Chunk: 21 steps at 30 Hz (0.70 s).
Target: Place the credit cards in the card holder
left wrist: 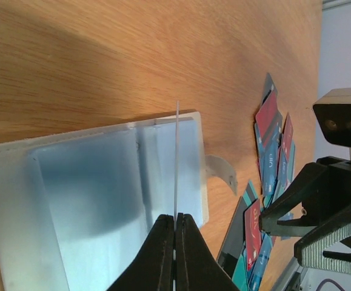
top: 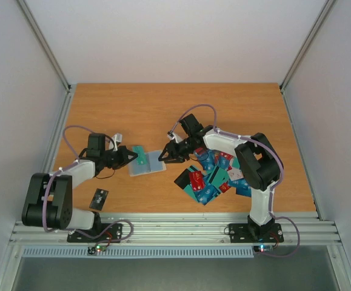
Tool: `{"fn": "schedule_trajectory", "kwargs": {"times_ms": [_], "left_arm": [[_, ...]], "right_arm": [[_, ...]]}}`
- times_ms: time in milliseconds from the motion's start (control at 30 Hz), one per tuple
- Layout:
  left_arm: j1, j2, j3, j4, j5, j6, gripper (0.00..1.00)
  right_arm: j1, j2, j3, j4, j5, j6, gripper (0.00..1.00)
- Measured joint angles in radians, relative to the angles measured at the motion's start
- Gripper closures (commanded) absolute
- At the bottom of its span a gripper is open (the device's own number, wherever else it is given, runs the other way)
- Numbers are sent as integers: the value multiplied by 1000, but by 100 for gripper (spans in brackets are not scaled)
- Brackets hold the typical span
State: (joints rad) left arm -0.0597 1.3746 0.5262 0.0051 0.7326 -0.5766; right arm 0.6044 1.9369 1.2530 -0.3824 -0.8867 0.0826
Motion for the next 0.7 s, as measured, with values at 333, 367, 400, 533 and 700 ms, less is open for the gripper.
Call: {"fn": "schedule_trajectory", "kwargs": {"times_ms": [333, 367, 400, 533, 700], "left_arm": [[0, 141, -31, 171, 40, -37, 100], [0, 150, -31, 185, 45, -42, 100], [0, 158, -31, 197, 48, -45, 100], [-2, 174, -32, 229, 57, -56, 100], [-10, 178, -35, 241, 61, -67, 100]], "right_arm": [[1, 80, 3, 10, -13, -18, 62], [1, 85, 5, 9, -14, -19, 62], [1, 89, 6, 9, -16, -21, 62], [1, 107, 22, 8, -21, -34, 63], [1, 122, 24, 7, -22, -41, 63]]}}
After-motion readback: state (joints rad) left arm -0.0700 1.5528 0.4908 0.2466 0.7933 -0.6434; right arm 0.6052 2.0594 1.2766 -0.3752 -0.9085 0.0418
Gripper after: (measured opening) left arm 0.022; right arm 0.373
